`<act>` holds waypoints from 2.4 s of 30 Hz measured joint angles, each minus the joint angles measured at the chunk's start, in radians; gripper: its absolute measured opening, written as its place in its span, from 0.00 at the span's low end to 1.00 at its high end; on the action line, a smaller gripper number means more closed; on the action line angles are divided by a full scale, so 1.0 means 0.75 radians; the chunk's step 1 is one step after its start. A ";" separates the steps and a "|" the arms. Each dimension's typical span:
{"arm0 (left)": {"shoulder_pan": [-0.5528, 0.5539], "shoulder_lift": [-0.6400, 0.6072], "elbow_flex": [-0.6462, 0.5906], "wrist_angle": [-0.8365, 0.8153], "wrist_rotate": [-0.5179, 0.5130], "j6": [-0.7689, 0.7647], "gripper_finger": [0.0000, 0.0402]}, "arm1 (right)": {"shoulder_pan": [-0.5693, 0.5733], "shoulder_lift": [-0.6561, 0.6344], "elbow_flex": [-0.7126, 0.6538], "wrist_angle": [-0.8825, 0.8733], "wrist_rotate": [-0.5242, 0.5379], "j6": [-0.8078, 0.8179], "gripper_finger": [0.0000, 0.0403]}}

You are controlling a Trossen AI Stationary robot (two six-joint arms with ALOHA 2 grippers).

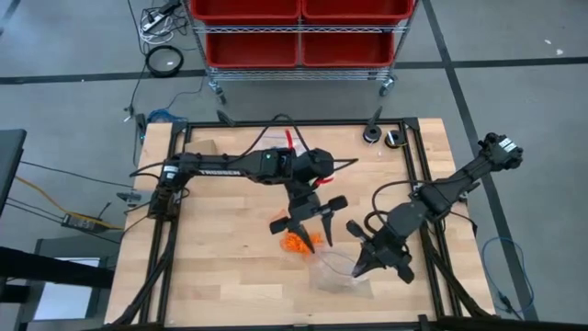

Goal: Sort rubber bands
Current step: Put the orange rubber band into the transparent zip bag

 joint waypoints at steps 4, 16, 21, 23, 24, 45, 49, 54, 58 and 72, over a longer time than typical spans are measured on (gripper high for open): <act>0.001 0.000 0.000 -0.041 0.028 0.000 0.52 | -0.007 -0.022 0.000 0.000 -0.001 -0.004 0.00; 0.001 0.009 0.000 -0.091 0.021 0.001 0.49 | -0.043 -0.028 0.000 0.062 -0.056 -0.029 0.00; 0.000 0.009 0.000 -0.136 0.020 0.019 0.49 | -0.046 -0.028 0.000 0.068 -0.061 -0.049 0.00; -0.001 0.009 0.000 -0.178 0.021 0.058 0.49 | -0.051 -0.028 0.000 0.070 -0.064 -0.054 0.00; -0.002 0.009 0.000 -0.188 0.023 0.065 0.49 | -0.056 -0.028 0.000 0.070 -0.067 -0.054 0.00; -0.002 0.009 -0.020 -0.248 0.053 0.137 0.30 | -0.077 -0.029 0.000 0.151 -0.084 -0.101 0.00; -0.002 0.010 -0.020 -0.247 0.053 0.164 0.33 | -0.077 -0.029 0.000 0.181 -0.094 -0.102 0.00; -0.002 0.010 -0.020 -0.247 0.050 0.176 0.37 | -0.077 -0.029 0.000 0.237 -0.111 -0.102 0.00; -0.002 0.010 -0.020 -0.253 0.037 0.195 0.41 | -0.077 -0.036 0.000 0.286 -0.134 -0.112 0.00; -0.002 0.010 -0.020 -0.237 0.036 0.353 0.25 | -0.076 -0.043 0.000 0.297 -0.130 -0.109 0.00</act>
